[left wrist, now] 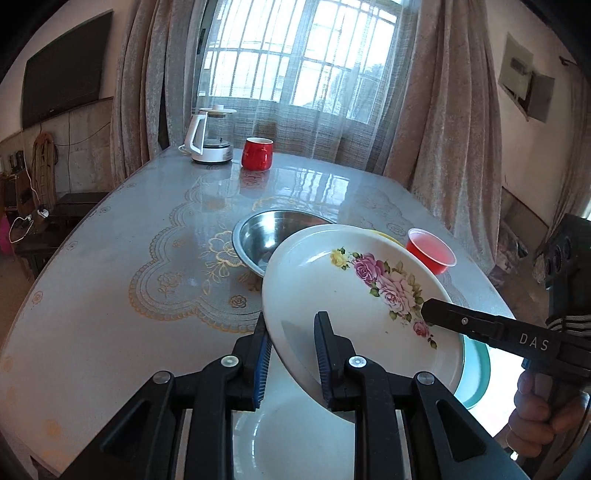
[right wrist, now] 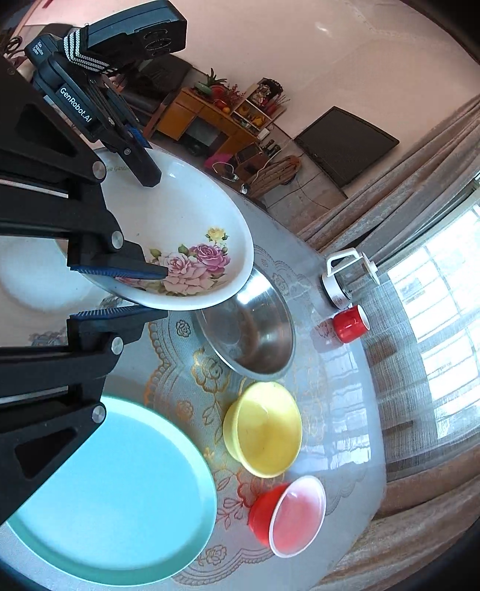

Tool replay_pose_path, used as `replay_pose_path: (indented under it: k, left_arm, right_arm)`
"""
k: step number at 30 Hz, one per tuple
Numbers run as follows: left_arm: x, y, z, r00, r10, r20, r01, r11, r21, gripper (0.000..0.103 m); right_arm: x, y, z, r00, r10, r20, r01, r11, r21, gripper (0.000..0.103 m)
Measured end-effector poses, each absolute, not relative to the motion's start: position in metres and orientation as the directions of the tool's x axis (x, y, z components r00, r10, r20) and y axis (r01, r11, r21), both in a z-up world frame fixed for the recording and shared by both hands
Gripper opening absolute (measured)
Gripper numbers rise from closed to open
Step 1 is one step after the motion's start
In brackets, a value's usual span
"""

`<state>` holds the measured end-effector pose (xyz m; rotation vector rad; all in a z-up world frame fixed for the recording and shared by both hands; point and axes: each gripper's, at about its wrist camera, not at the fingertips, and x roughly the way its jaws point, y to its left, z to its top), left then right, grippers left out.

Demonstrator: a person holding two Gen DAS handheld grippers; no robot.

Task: Organize plates and bowls
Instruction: 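Lift the flowered plate and lower it onto the teal plate, open right gripper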

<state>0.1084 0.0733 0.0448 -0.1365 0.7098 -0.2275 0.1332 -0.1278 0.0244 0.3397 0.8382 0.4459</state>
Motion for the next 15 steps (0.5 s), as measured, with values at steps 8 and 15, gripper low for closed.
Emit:
replay_pose_path:
  k: [8, 15]
  left_arm:
    - [0.101, -0.002, 0.036, 0.681, -0.320, -0.659, 0.273, 0.946, -0.177, 0.022]
    - [0.100, -0.052, 0.022, 0.629, -0.343, -0.698, 0.331, 0.930, -0.159, 0.022]
  right_arm:
    - [0.095, -0.201, 0.009, 0.633, 0.432, -0.642, -0.125, 0.876, 0.466, 0.015]
    - [0.075, -0.251, -0.010, 0.646, 0.386, -0.659, -0.037, 0.878, 0.478, 0.015]
